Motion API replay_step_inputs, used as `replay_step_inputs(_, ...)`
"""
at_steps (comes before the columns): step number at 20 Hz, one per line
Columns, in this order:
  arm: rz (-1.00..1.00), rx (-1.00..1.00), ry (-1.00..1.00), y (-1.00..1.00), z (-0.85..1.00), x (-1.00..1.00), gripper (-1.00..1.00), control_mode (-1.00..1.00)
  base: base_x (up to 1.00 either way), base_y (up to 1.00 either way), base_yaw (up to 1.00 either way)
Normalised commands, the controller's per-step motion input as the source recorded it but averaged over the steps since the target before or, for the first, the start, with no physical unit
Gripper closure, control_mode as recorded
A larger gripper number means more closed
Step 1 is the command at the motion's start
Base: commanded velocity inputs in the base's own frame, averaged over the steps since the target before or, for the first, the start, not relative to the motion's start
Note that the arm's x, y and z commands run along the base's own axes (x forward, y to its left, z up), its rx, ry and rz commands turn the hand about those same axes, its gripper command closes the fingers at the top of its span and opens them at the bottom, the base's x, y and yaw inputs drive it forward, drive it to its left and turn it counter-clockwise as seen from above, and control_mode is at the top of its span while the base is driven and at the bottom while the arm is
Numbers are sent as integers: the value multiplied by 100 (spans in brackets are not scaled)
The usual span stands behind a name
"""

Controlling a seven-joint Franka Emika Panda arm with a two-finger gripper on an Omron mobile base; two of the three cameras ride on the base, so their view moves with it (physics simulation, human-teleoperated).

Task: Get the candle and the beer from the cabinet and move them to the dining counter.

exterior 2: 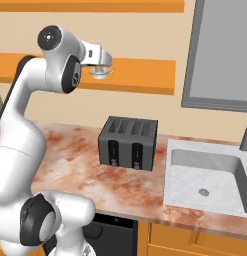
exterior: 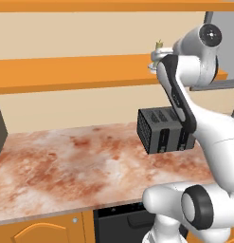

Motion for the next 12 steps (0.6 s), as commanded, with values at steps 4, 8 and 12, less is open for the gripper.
replay_step_inputs(4,5,0,1,-2,-2,42,-100,-100,0,0,0)
replay_step_inputs(8,0,0,6,0,0,30,-100,-100,0,0,0)
replay_step_inputs(12,0,0,9,0,-1,22,-100,-100,0,0,0)
